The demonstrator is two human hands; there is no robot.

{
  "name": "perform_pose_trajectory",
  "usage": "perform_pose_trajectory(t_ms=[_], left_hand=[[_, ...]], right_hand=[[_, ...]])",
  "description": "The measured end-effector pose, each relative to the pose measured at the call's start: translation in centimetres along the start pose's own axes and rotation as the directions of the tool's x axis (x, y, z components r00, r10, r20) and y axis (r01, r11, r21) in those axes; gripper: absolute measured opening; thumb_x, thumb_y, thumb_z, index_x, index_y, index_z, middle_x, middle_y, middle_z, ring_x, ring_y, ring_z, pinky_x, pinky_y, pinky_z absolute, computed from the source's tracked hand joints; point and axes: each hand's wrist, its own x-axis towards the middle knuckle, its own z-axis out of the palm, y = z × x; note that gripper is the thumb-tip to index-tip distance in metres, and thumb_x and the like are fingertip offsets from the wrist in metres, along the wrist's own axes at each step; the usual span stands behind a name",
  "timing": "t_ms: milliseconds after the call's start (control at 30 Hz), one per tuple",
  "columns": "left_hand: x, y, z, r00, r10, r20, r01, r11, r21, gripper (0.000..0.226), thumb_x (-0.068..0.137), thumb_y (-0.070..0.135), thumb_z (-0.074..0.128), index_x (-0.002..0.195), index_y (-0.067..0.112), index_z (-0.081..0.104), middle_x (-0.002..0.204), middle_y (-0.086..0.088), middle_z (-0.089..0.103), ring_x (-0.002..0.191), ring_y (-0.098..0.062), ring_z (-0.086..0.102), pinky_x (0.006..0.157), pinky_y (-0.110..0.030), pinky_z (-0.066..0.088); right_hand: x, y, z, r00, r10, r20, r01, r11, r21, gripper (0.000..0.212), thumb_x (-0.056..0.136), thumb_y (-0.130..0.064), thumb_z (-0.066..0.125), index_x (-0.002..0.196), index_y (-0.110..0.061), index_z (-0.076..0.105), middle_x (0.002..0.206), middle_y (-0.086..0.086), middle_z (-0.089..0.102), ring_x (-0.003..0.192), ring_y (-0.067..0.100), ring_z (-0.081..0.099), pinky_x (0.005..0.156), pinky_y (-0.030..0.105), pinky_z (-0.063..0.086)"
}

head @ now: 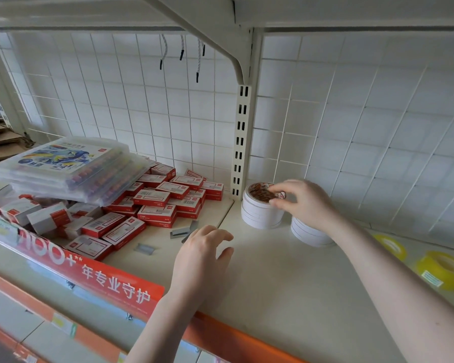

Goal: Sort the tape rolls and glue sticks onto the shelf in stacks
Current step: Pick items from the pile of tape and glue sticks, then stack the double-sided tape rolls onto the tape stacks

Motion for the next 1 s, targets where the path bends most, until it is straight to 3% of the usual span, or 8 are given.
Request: perform_pose_trajectory(t_ms=[167, 267, 467, 633, 867, 1000], left_hand=[[-0.2, 0.4, 0.0, 1.0, -0.005, -0.001, 0.005, 0.999, 0.05, 0.023, 0.088, 0.032, 0.059, 0.11, 0.028, 0.063, 0.11, 0.014, 0.058, 0.105, -0.008, 0.05, 0.075, -0.018, 0.036], [-0.5, 1.6, 0.3, 1.0, -0.011, -0.015, 0.012, 0.999, 0.053, 0.025, 0.087, 0.033, 0.059, 0.111, 0.027, 0.063, 0.112, 0.013, 0.059, 0.106, -0.01, 0.05, 0.077, -0.02, 0.036], [-2.3, 7.6, 2.6, 0.999, 0.047, -0.023, -0.046, 0.999, 0.01, 0.027, 0.086, 0.031, 0.061, 0.112, 0.023, 0.063, 0.11, 0.009, 0.06, 0.103, -0.015, 0.053, 0.077, -0.027, 0.042], [-5.0, 15.2, 6.6, 0.997, 0.083, -0.009, -0.083, 0.997, -0.006, 0.027, 0.086, 0.03, 0.062, 0.112, 0.022, 0.064, 0.109, 0.007, 0.061, 0.102, -0.017, 0.053, 0.079, -0.028, 0.041], [-10.8, 30.4, 14.3, 0.995, 0.091, -0.032, -0.092, 0.995, -0.025, 0.026, 0.083, 0.026, 0.067, 0.108, 0.019, 0.067, 0.107, 0.004, 0.063, 0.1, -0.022, 0.057, 0.079, -0.03, 0.041], [-13.1, 37.9, 17.2, 0.994, 0.108, 0.016, -0.108, 0.993, -0.041, 0.026, 0.081, 0.024, 0.069, 0.107, 0.017, 0.068, 0.108, 0.002, 0.064, 0.1, -0.024, 0.057, 0.078, -0.031, 0.041]], right_hand=[[-4.3, 1.4, -2.9, 0.972, 0.039, -0.233, -0.096, 0.966, -0.241, 0.02, 0.087, -0.022, 0.064, 0.103, -0.011, 0.07, 0.102, 0.007, 0.068, 0.1, 0.029, 0.057, 0.081, 0.032, 0.036], [-8.7, 2.9, -4.8, 0.95, 0.067, -0.305, -0.169, 0.932, -0.32, 0.02, 0.082, -0.019, 0.07, 0.099, -0.008, 0.071, 0.095, 0.01, 0.069, 0.09, 0.033, 0.061, 0.075, 0.035, 0.045], [-18.9, 6.9, -7.7, 0.893, 0.16, -0.42, -0.32, 0.882, -0.345, 0.023, 0.068, -0.008, 0.081, 0.089, -0.005, 0.071, 0.083, 0.013, 0.069, 0.074, 0.036, 0.065, 0.067, 0.041, 0.052], [-27.0, 11.1, -10.8, 0.853, 0.221, -0.472, -0.414, 0.837, -0.357, 0.027, 0.064, -0.007, 0.083, 0.088, -0.004, 0.071, 0.082, 0.014, 0.069, 0.072, 0.036, 0.065, 0.063, 0.041, 0.052], [-38.4, 20.8, -19.5, 0.848, 0.179, -0.499, -0.416, 0.81, -0.415, 0.029, 0.062, -0.008, 0.084, 0.087, -0.004, 0.071, 0.081, 0.011, 0.07, 0.071, 0.033, 0.066, 0.061, 0.04, 0.053], [-43.9, 25.4, -24.0, 0.821, 0.242, -0.516, -0.471, 0.798, -0.375, 0.026, 0.065, -0.007, 0.082, 0.088, -0.003, 0.07, 0.08, 0.012, 0.068, 0.07, 0.033, 0.065, 0.062, 0.039, 0.053]])
